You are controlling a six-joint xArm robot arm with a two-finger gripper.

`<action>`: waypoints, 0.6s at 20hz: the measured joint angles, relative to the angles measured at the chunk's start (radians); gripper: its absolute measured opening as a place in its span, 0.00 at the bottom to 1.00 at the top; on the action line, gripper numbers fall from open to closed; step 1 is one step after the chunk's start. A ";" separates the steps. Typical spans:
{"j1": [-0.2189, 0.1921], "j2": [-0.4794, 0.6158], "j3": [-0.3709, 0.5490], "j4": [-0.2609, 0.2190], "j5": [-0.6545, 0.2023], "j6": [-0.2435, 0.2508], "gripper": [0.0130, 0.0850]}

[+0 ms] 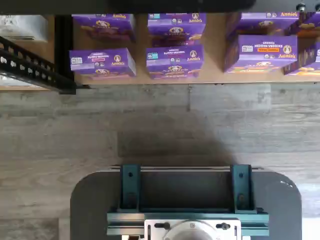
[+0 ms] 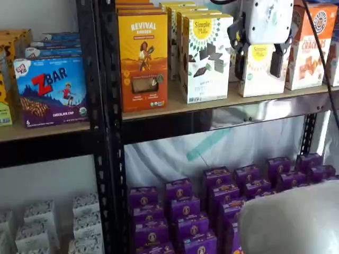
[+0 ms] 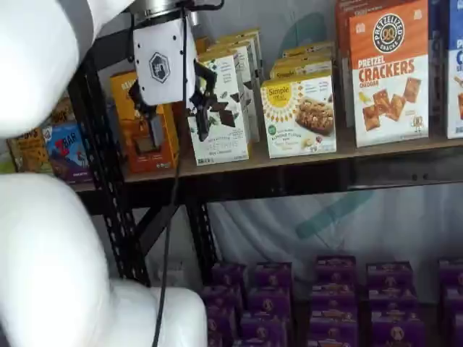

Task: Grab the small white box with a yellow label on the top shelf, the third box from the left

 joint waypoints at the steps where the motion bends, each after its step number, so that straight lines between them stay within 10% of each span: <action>1: -0.006 -0.001 0.001 0.007 -0.001 -0.003 1.00; 6: -0.062 -0.005 0.007 0.065 -0.006 -0.036 1.00; 12: -0.037 -0.020 0.042 -0.033 -0.092 -0.049 1.00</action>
